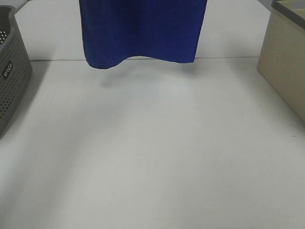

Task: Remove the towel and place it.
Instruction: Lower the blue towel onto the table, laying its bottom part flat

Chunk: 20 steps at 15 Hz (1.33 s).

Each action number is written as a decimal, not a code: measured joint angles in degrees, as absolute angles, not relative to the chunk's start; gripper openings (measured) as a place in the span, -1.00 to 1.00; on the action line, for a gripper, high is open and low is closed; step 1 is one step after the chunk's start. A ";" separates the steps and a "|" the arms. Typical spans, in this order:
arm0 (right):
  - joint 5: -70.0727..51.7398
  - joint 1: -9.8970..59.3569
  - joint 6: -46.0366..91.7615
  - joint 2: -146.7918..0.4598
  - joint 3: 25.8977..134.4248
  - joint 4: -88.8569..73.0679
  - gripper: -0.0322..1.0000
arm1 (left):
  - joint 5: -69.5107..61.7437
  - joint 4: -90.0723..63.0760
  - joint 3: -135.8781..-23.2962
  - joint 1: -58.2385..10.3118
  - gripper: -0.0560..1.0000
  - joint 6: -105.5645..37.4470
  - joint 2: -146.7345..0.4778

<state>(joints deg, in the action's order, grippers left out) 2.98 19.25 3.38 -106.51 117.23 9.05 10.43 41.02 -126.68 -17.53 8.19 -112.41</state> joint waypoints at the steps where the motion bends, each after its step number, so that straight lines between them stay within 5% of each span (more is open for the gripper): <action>1: 5.56 18.79 3.38 -107.09 117.23 9.05 -0.90 | 10.43 41.02 -129.20 -17.53 -0.89 7.73 -114.42; 11: 10.20 17.36 0.34 -120.84 131.78 9.05 -0.90 | 15.81 34.09 -137.17 -12.89 -0.89 0.00 -125.71; 20: 12.61 17.30 -2.58 -124.79 132.18 9.00 -0.90 | 19.25 28.59 -137.17 -11.23 -0.89 -4.70 -127.88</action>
<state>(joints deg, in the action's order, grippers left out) 12.61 17.30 -2.58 -124.79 132.18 9.00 19.25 28.59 -137.17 -11.23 -4.70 -127.88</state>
